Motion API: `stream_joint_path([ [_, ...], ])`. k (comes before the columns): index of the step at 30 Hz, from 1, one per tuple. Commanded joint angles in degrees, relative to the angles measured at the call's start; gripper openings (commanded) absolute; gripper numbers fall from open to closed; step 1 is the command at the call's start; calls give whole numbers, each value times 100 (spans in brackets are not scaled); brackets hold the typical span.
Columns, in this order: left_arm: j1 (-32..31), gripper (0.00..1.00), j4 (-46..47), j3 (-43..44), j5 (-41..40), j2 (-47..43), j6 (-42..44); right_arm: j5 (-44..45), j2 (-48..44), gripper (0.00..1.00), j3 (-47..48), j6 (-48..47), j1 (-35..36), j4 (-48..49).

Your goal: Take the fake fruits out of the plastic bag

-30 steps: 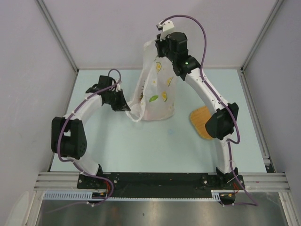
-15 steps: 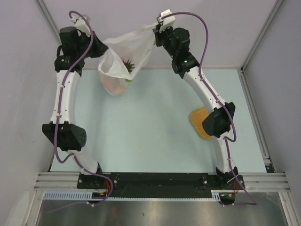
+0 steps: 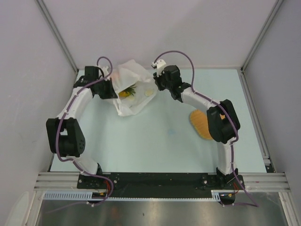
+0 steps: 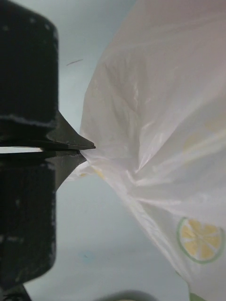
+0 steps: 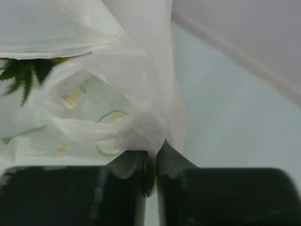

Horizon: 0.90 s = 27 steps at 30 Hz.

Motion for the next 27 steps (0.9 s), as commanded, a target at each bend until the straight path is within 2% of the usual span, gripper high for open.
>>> stream_joint_path([
  [1,-125,0,-6,-275,122,-298,83,-195,-591,30,-135,165,-45,-99],
  [2,-142,0,-59,-241,183,-342,83,-248,-748,49,-153,183,-72,-387],
  [3,-134,0,-94,-206,218,-351,83,-319,-1046,57,-188,279,-194,-642],
  [7,-177,0,-173,-39,412,-307,39,-916,-2021,73,-723,412,-659,-1496],
  [11,-265,0,-86,23,509,-289,-57,-742,-2691,74,-1549,-44,-1091,-2691],
  [13,-318,0,-42,32,509,-316,-84,-41,-2919,73,-2233,-510,-1127,-2877],
  [15,-344,0,-24,58,526,-342,-75,809,-3035,73,-2752,-695,-1066,-2764],
  [18,-345,0,-42,102,448,-342,-110,1400,-3219,71,-3474,-889,-811,-2518],
  [23,-345,1,-42,120,421,-368,-172,1885,-3378,71,-4212,-1187,92,-2131],
  [27,-345,1,-7,173,438,-412,-225,2422,-3334,71,-4521,-1451,507,-1771],
])
